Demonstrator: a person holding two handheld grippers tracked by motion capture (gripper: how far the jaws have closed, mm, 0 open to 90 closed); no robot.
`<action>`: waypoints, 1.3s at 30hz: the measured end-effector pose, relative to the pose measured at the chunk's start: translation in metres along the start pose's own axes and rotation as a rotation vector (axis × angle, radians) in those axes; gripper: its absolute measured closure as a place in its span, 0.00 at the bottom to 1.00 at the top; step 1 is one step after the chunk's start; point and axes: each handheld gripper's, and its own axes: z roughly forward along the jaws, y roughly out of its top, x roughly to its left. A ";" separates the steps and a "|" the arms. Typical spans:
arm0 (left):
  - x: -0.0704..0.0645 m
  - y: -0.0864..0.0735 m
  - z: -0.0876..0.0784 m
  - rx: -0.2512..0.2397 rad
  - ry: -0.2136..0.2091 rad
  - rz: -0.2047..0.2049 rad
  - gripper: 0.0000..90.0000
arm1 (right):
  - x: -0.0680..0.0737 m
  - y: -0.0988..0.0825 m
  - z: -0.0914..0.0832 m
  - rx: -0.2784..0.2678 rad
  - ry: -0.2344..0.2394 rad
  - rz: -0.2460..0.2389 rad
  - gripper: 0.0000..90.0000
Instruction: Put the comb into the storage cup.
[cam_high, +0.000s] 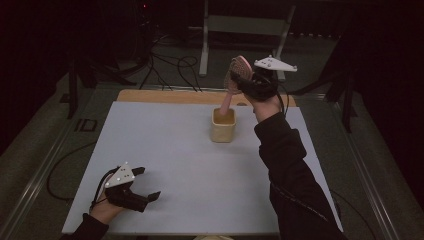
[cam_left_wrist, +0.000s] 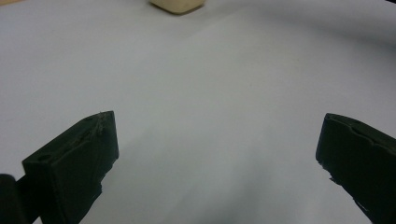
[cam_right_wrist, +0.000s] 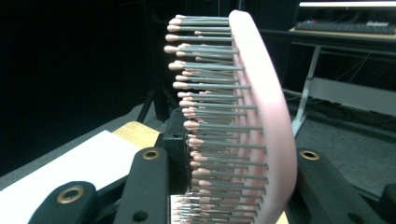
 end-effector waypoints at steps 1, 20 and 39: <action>0.000 0.000 0.000 0.000 -0.001 0.002 0.00 | -0.001 -0.002 0.001 0.005 0.001 0.004 0.71; -0.001 0.000 0.000 -0.001 -0.014 0.006 0.00 | -0.006 -0.028 0.016 0.052 -0.005 0.025 0.71; -0.001 0.000 0.000 0.001 -0.022 0.011 0.00 | -0.012 -0.052 0.030 0.083 -0.002 0.057 0.71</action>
